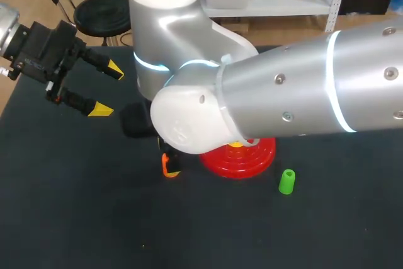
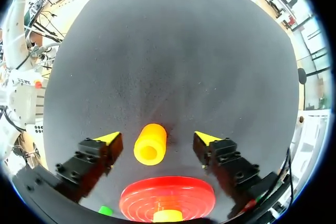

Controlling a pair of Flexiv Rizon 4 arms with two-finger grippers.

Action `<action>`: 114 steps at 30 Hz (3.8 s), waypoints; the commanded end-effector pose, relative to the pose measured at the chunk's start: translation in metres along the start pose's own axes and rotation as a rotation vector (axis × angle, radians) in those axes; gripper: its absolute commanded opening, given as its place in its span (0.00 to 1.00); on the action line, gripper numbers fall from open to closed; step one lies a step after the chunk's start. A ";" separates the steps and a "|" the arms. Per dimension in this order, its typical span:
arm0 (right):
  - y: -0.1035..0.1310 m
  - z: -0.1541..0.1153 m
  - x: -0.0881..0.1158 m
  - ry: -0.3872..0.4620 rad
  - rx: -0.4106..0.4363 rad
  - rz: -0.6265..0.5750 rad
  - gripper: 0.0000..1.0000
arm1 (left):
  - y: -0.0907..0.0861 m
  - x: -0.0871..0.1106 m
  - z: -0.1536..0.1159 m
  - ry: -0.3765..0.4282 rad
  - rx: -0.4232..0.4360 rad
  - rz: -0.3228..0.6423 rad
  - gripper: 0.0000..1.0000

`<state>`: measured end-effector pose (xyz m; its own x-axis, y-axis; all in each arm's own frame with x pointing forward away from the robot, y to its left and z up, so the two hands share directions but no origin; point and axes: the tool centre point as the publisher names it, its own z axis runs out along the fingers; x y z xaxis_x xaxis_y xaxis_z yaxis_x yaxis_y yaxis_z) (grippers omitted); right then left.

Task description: Pick up and stack the cylinders on the red base in this order: pink,purple,orange,green

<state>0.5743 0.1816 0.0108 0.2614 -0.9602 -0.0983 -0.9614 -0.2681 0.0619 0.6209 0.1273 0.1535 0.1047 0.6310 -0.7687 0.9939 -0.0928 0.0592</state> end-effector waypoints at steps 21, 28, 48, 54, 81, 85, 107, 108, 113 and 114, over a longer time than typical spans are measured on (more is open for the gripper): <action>0.000 -0.004 0.009 0.003 -0.005 0.017 0.00 | -0.001 0.001 0.000 -0.002 -0.004 0.003 1.00; -0.002 -0.031 0.020 0.040 0.050 0.043 0.00 | -0.001 0.001 0.000 -0.002 -0.004 0.003 1.00; -0.040 -0.150 0.072 0.058 0.236 0.145 0.00 | -0.001 0.001 0.000 -0.002 -0.004 0.003 1.00; -0.050 -0.202 0.078 0.080 0.337 0.159 0.00 | -0.001 0.001 0.000 -0.002 -0.004 0.003 1.00; -0.020 -0.261 0.118 0.030 0.176 0.294 0.00 | -0.001 0.001 0.000 -0.002 -0.004 0.003 1.00; -0.017 -0.254 0.124 0.023 0.153 0.306 0.00 | -0.001 0.001 0.000 -0.002 -0.004 0.003 1.00; -0.011 -0.235 0.133 0.046 0.067 0.308 0.00 | -0.001 0.001 0.000 -0.002 -0.004 0.003 1.00; -0.011 -0.233 0.134 0.046 0.062 0.309 0.00 | -0.001 0.001 0.000 -0.002 -0.004 0.003 1.00; -0.012 -0.229 0.136 0.043 0.048 0.307 0.00 | -0.001 0.001 0.000 -0.002 -0.004 0.003 1.00; -0.011 -0.229 0.136 0.044 0.047 0.307 0.00 | -0.001 0.001 0.000 -0.002 -0.004 0.003 1.00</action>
<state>0.6379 0.0356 0.2247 -0.0392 -0.9985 -0.0392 -0.9988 0.0381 0.0302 0.6209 0.1273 0.1535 0.1047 0.6310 -0.7687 0.9939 -0.0928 0.0592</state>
